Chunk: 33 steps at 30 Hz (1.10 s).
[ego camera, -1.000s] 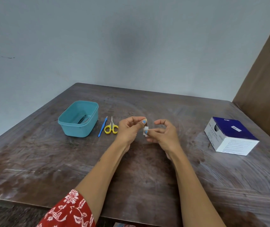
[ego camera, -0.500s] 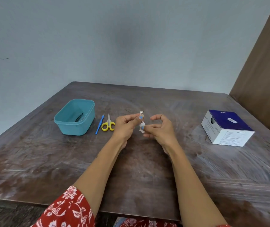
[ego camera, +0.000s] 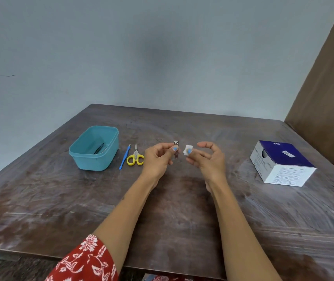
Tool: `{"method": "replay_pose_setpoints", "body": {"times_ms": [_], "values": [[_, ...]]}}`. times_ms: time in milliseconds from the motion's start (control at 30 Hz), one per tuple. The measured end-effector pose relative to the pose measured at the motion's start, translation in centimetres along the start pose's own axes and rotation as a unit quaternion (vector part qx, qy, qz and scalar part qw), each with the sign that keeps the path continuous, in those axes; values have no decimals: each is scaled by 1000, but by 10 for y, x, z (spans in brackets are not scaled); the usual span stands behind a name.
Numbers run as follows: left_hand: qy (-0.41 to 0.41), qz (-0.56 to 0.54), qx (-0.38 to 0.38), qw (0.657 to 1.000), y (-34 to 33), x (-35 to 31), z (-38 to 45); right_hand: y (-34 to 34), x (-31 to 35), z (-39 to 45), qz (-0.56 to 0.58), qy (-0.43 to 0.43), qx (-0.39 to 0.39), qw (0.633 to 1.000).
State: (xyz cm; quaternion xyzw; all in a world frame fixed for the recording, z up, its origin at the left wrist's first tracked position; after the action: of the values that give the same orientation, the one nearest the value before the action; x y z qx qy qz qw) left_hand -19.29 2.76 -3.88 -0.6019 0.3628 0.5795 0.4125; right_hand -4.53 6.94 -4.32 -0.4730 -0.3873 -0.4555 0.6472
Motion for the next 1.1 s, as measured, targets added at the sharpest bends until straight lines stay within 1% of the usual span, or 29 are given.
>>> {"method": "replay_pose_setpoints", "body": {"times_ms": [133, 233, 300, 433, 567, 633, 767, 900, 967, 1100], "values": [[-33, 76, 24, 996, -6, 3, -2, -6, 4, -2, -8, 29, 22, 999], [-62, 103, 23, 992, -7, 1, -2, -7, 5, -3, -25, 37, 28, 999], [-84, 140, 17, 986, -7, 0, -3, -5, 5, -2, -48, 43, 28, 998], [-127, 262, -14, 957, -6, -4, -5, -6, 7, -3, -115, 67, 46, 990], [-174, 355, -54, 917, -4, -10, -10, -7, 8, -5, -121, 74, 45, 989], [-191, 369, -55, 908, -5, -12, -12, -7, 8, -5, -118, 70, 34, 990], [-188, 370, -56, 908, -6, -11, -11, -4, 11, -4, -117, 83, 9, 990], [-178, 344, -48, 920, -5, -8, -8, -10, 16, -7, -152, 124, 40, 980], [-179, 338, -42, 923, -5, -7, -7, -10, 15, -6, -149, 118, 48, 981], [-178, 337, -27, 924, -6, -5, -6, -6, 8, -3, -113, 86, 32, 989]]}}
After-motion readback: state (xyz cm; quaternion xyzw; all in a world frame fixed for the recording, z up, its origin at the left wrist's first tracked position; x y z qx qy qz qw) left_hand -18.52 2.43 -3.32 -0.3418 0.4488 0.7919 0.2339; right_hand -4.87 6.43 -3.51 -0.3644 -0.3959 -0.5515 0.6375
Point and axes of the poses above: each hand's wrist, its own z-axis towards the middle knuckle, its own y-axis out of the back of the hand, x = y × z, the point moved 5 cm from there along z, towards the middle knuckle, and after that the axes turned 9 degrees about y, right-handed, at the moved point
